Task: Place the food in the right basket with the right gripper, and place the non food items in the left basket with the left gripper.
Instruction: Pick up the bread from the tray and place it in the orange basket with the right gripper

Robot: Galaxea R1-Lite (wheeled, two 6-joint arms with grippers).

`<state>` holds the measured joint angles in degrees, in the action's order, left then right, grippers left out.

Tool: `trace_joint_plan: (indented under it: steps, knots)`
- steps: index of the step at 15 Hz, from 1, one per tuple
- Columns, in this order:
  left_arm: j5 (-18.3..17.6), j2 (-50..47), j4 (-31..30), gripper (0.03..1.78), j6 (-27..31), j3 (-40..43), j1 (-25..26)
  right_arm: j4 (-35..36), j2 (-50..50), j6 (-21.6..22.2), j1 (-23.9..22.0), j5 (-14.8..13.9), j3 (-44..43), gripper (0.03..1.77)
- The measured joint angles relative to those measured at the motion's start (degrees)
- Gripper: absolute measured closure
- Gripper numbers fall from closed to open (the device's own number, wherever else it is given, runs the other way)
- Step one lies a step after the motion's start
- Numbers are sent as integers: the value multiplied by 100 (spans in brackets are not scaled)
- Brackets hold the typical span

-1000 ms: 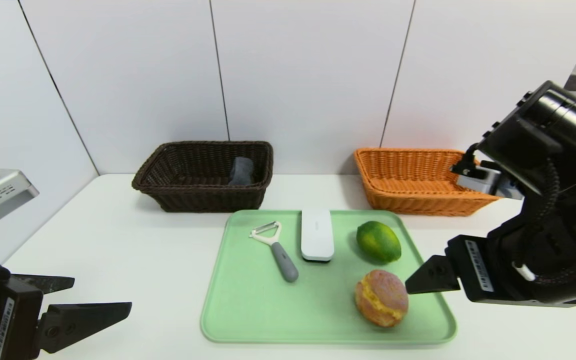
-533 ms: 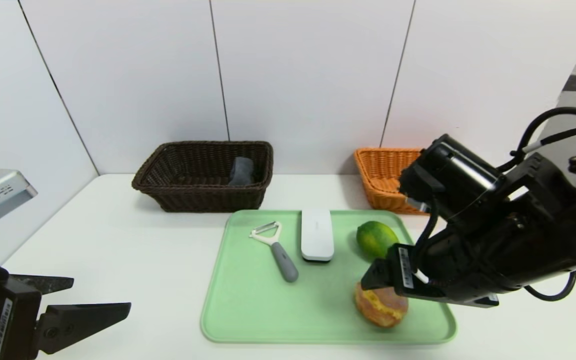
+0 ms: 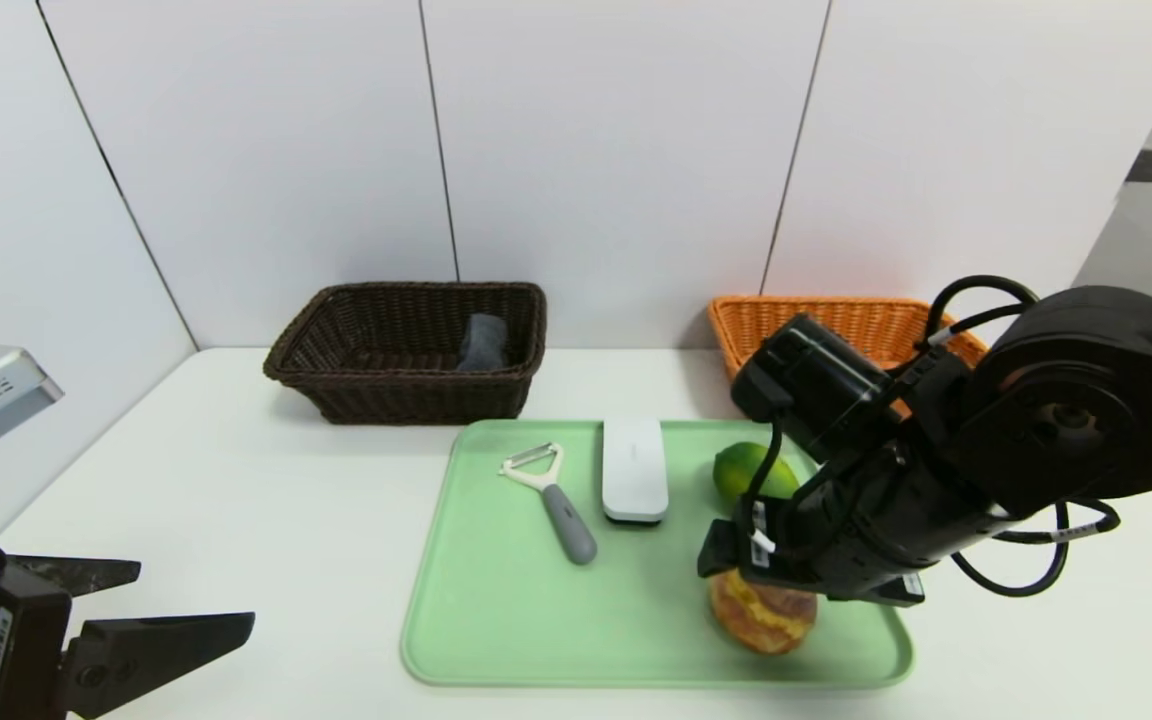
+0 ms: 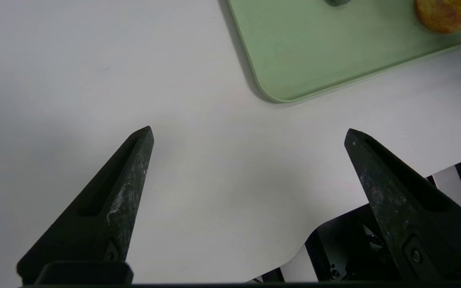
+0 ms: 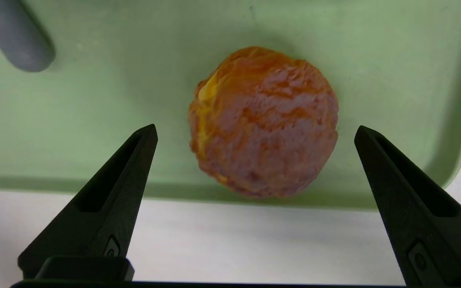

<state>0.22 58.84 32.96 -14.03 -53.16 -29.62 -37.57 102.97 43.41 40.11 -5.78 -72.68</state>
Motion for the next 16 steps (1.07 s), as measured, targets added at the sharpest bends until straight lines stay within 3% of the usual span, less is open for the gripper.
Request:
trace_joint_plan:
  steps: [5,8,11,16]
  knots:
    - [0,-5,-20,12,-2,7,2,-5,190,2,-45,27,0,15]
    - [2,-2,-17,12,0,9,0,-5,218,16,-39,68,0,65]
    - [0,-13,0,12,0,30,2,0,254,30,-26,82,0,94]
    - [9,-28,0,12,0,79,9,-32,80,46,51,129,-63,102]
